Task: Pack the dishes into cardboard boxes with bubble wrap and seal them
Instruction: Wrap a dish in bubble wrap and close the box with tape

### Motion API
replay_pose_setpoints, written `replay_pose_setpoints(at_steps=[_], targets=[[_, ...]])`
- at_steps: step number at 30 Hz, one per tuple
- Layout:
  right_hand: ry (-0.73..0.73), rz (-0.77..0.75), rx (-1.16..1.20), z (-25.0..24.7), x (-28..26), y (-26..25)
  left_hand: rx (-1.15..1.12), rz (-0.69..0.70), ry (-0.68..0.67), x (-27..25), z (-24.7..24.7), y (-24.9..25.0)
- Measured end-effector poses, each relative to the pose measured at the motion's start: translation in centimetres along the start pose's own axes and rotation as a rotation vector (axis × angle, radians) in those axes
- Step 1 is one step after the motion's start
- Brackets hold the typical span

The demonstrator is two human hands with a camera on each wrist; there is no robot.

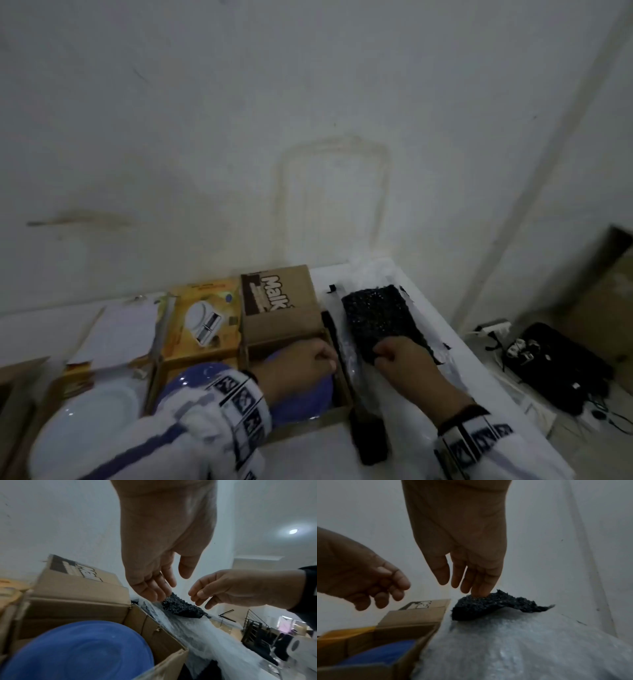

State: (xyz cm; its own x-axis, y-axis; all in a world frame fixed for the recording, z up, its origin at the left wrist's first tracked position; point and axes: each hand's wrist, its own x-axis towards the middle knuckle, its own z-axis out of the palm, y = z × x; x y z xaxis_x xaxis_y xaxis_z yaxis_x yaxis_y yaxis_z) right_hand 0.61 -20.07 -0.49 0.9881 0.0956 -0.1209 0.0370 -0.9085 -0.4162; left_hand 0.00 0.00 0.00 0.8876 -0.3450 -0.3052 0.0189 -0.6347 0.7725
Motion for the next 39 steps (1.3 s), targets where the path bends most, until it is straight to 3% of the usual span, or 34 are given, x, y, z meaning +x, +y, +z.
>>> replay_pose_setpoints(at_steps=[3,7,12,19,24,28,33,36,39], targets=[[-0.029,-0.044,-0.113,-0.1,2.6,2.4,-0.121,-0.063,0.103,4.0,1.8,1.4],[-0.122,-0.097,-0.210,1.0,4.4,3.5,-0.248,-0.201,0.113,7.3,3.8,2.5],[-0.077,-0.135,-0.230,1.5,5.6,3.6,-0.315,-0.252,0.190,9.1,5.1,2.6],[-0.060,-0.187,-0.205,0.3,6.8,3.4,-0.309,-0.216,0.234,9.5,4.6,2.4],[-0.092,-0.081,-0.060,-0.1,8.0,3.0,-0.297,-0.224,0.273,9.6,4.0,2.5],[-0.072,-0.098,-0.023,-1.4,7.8,2.1,-0.424,-0.094,0.418,9.7,3.6,2.8],[0.013,-0.228,-0.170,-2.9,8.0,-0.8,-0.579,0.083,0.403,8.0,1.8,3.4],[-0.018,-0.312,-0.009,-3.2,8.7,-2.9,-0.760,0.096,0.406,7.1,0.3,2.8],[-0.059,-0.286,0.245,-2.9,8.9,-5.2,-0.835,0.046,0.500,6.4,-1.1,1.8]])
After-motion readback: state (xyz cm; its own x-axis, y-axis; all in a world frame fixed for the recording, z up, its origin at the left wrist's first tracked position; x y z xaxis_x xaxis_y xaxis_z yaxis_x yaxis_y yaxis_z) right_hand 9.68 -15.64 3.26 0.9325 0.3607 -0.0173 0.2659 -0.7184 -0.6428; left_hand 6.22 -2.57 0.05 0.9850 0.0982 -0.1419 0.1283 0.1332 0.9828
